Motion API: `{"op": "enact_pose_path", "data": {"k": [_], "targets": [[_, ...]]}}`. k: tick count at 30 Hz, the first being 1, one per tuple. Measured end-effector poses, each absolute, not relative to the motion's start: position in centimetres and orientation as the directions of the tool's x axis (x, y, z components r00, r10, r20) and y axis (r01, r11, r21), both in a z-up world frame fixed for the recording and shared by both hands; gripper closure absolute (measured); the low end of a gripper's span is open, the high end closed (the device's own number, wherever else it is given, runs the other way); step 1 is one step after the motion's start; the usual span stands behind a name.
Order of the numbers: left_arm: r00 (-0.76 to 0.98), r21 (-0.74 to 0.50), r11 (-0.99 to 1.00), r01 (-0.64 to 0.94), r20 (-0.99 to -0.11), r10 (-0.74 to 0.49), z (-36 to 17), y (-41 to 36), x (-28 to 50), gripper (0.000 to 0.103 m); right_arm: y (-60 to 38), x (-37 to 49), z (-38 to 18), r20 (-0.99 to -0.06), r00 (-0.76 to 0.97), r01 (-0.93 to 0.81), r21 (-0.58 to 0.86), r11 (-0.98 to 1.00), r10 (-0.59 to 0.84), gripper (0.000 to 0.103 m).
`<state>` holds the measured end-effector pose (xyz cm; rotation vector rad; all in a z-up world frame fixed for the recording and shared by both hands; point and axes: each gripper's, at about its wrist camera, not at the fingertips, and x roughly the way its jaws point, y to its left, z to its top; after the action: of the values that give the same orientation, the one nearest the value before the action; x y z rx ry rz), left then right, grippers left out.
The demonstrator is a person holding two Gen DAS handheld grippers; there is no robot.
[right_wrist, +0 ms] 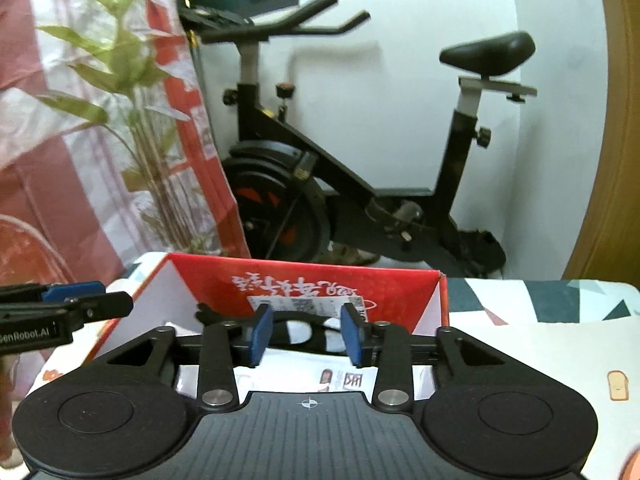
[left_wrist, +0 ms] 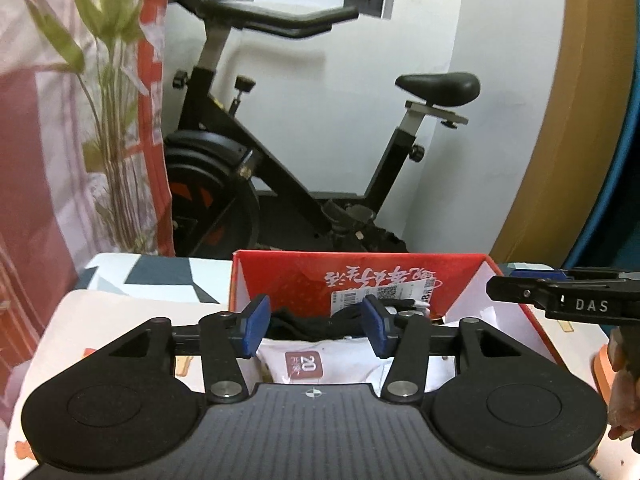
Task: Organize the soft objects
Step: 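Open both tools to release the glove in the box, then move both tools back down toward the grey knit towel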
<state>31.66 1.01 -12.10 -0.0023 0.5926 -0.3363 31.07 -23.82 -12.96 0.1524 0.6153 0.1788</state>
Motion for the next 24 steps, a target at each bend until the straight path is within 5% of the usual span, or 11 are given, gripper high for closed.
{"op": "enact_pose_path", "data": {"k": [10,24], "targets": [[0.778,-0.148,0.942,0.302,-0.532,-0.333,-12.5,3.2,23.4,0.043,-24.2,22.5,-12.6,-0.412,0.874,-0.186,0.205,0.961,0.257,0.021],[0.666,-0.275,0.940,0.203,-0.665,-0.338,-20.5,6.2,17.2,0.044,-23.9,13.2,-17.8,-0.430,0.875,-0.177,0.144,0.974,0.222,0.000]]}}
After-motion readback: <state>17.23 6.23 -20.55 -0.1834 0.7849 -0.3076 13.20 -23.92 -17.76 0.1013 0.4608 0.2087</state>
